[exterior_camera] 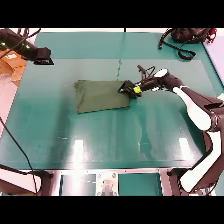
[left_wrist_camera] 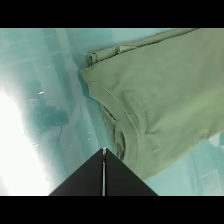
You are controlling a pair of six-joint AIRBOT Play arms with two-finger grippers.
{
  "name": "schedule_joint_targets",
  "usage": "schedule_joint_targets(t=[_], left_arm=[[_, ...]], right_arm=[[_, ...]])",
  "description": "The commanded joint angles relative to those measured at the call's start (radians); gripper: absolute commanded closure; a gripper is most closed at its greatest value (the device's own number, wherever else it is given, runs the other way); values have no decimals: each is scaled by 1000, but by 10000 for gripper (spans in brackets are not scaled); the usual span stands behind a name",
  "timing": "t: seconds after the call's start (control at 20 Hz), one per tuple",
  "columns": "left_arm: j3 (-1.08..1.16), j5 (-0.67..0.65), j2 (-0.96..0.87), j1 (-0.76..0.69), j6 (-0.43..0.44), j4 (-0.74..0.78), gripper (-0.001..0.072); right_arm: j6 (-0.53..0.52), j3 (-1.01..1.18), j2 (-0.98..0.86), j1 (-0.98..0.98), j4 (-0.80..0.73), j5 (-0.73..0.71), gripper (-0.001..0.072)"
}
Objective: Fold the shirts.
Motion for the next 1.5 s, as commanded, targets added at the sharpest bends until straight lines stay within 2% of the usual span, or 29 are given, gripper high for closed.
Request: schedule_joint_targets(t=[0.0,0.05,0.1,0.3,0.45,0.6,0.75,1.1,1.3,1.45], left_arm=[[-2,17,-1,0,-39,-1,685],[-2,19,-1,0,-38,0,685],[-2,18,-1,0,-38,0,685],[-2,7,-1,0,-38,0,685],[-2,-6,-1,0,-38,0,685],[-2,-10,-1,0,-38,-1,685],[-2,-21,-1,0,-38,-1,685],[-2,-27,-1,0,-37,-1,685],[-2,-27,-1,0,-30,-1,685],[-2,-27,-1,0,-30,-3,685]], right_arm=[[-29,-13,-3,78,81,-115,481],[-29,-1,-2,84,93,-114,675],[-28,18,-1,86,95,-106,690],[21,139,49,18,95,-61,691],[40,180,181,-120,68,-45,692],[149,180,347,-302,-107,4,691],[239,180,483,-515,-207,109,691],[431,179,706,-1002,-520,354,692],[448,156,750,-1199,-726,522,692],[448,47,771,-1255,-872,603,691]])
